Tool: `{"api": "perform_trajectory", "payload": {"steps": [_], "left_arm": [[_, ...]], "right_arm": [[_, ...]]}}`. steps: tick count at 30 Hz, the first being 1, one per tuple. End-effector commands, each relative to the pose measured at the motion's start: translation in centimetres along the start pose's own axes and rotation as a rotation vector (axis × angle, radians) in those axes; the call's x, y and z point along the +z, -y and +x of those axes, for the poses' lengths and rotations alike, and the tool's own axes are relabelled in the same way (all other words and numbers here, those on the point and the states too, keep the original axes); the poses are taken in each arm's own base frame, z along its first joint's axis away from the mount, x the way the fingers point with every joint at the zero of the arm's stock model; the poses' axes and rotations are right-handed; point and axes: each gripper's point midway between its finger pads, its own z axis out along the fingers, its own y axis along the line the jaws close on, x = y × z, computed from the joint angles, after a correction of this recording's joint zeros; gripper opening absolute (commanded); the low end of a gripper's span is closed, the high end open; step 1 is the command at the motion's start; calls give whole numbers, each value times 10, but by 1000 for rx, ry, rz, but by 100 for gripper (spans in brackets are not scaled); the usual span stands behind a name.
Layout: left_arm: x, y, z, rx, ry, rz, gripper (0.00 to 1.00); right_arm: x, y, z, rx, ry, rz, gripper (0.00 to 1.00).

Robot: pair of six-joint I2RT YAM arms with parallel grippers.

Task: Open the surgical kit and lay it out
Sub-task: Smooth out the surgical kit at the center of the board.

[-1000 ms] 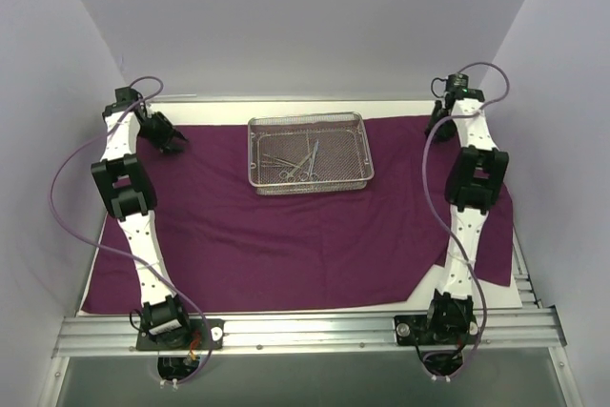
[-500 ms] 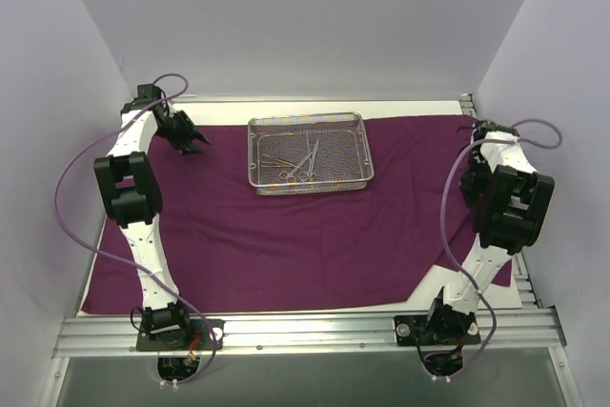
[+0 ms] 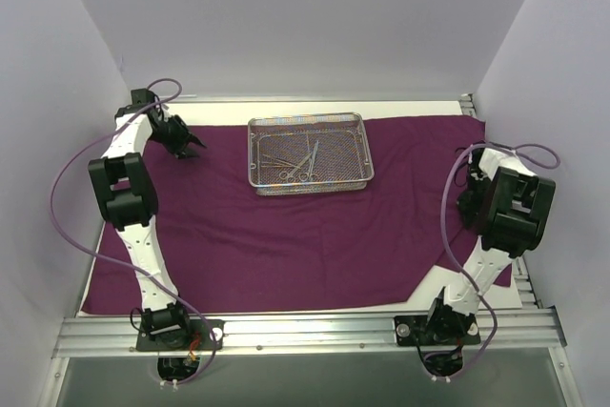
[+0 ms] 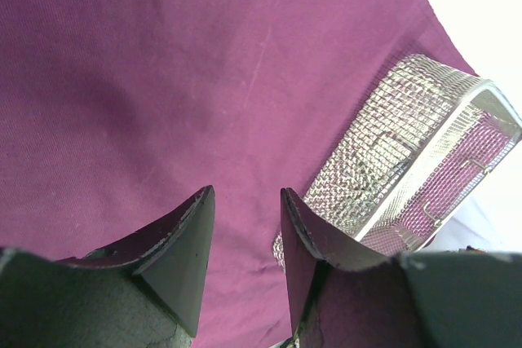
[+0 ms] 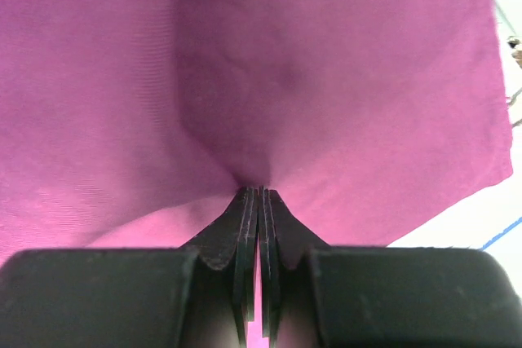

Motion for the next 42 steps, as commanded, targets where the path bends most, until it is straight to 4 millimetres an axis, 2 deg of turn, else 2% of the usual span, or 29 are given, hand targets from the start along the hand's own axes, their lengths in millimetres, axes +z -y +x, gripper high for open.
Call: {"api": "perform_trajectory", "payload": {"steps": [1, 4, 12, 14, 16, 18, 20, 24, 25, 26, 27, 28, 30, 33, 35, 42], "left_arm": [[-32, 26, -15, 50, 84, 70, 47], [-28, 23, -15, 48, 81, 69, 47], [-28, 19, -22, 43, 86, 56, 47], [-26, 17, -20, 41, 78, 50, 47], [-25, 17, -22, 43, 78, 46, 47], [-25, 16, -21, 43, 72, 42, 47], [-24, 15, -21, 42, 71, 39, 47], [-23, 14, -20, 40, 66, 39, 47], [-24, 13, -20, 42, 66, 40, 47], [-24, 13, -20, 43, 66, 38, 47], [-24, 12, -19, 40, 64, 39, 47], [-24, 12, -20, 41, 66, 42, 47], [-24, 11, -20, 38, 65, 43, 47], [-25, 10, -21, 35, 67, 45, 47], [-27, 10, -22, 34, 71, 47, 47], [-29, 9, -24, 30, 72, 46, 47]], "right_arm": [[-16, 28, -3, 34, 26, 40, 0], [-17, 36, -2, 36, 30, 47, 0], [20, 44, 16, -4, -51, 92, 0], [27, 51, 21, -27, -68, 138, 0], [30, 69, 24, -62, -63, 230, 0], [26, 93, 27, -34, -75, 334, 0], [18, 107, 21, -6, -45, 397, 0], [-22, 132, -1, 50, 62, 481, 0], [-37, 127, -15, 38, 123, 477, 0], [-45, 124, -20, 22, 145, 455, 0], [-54, 112, -28, 27, 188, 377, 0], [-61, 100, -29, -2, 203, 314, 0], [-59, 72, -21, 26, 169, 131, 0], [-45, 52, 1, 32, 88, 66, 0], [-35, 47, 9, 30, 71, 65, 0], [-8, 30, 23, 6, 24, 27, 0]]}}
